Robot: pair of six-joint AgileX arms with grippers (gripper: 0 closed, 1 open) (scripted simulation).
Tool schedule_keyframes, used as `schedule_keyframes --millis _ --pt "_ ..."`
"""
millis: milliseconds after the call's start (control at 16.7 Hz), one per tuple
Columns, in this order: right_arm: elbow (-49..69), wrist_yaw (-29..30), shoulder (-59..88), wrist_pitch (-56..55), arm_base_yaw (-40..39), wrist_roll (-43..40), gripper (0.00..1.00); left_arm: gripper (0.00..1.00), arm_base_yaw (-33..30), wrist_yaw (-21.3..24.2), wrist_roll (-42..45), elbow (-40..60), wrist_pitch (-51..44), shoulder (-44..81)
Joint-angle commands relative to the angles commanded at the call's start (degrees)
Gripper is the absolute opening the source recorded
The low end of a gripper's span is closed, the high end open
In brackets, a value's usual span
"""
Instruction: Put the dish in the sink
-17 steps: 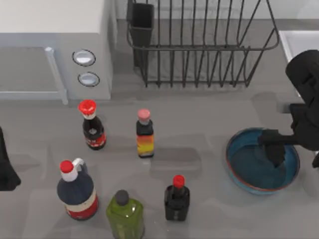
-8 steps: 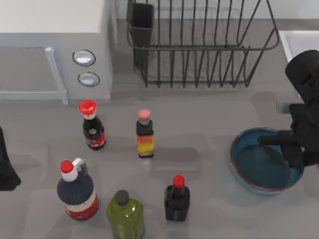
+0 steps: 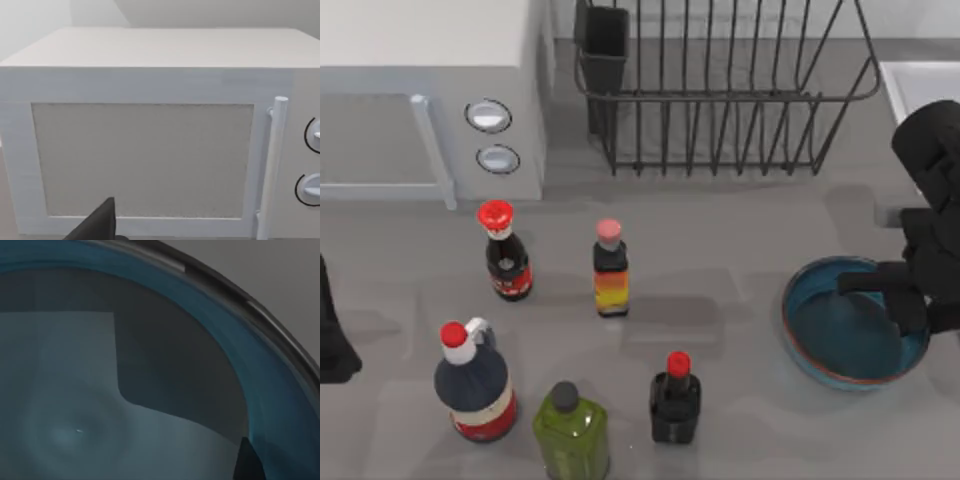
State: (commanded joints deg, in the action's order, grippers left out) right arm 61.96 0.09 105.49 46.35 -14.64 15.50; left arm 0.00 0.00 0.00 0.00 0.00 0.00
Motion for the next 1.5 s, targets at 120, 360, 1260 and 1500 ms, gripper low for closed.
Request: schedule_keyframes --millis 120,360,1260,1500 --pt "0.84 0.0 0.0 0.88 -0.02 0.02 0.0 1.0 0.0 0.0 0.0 0.0 0.0 0.0" --pt "8.6 -0.01 -1.44 9.89 0.05 0.03 0.0 1.0 0.0 0.0 0.0 0.0 0.0 0.0" --pt "26.02 -0.37 -7.17 32.99 0.29 -0.48 0.0 1.0 0.0 0.0 0.0 0.0 0.0 0.0" --pt "21.66 -4.41 -8.0 24.58 2.73 -1.72 0.0 1.0 0.0 0.0 0.0 0.0 0.0 0.0"
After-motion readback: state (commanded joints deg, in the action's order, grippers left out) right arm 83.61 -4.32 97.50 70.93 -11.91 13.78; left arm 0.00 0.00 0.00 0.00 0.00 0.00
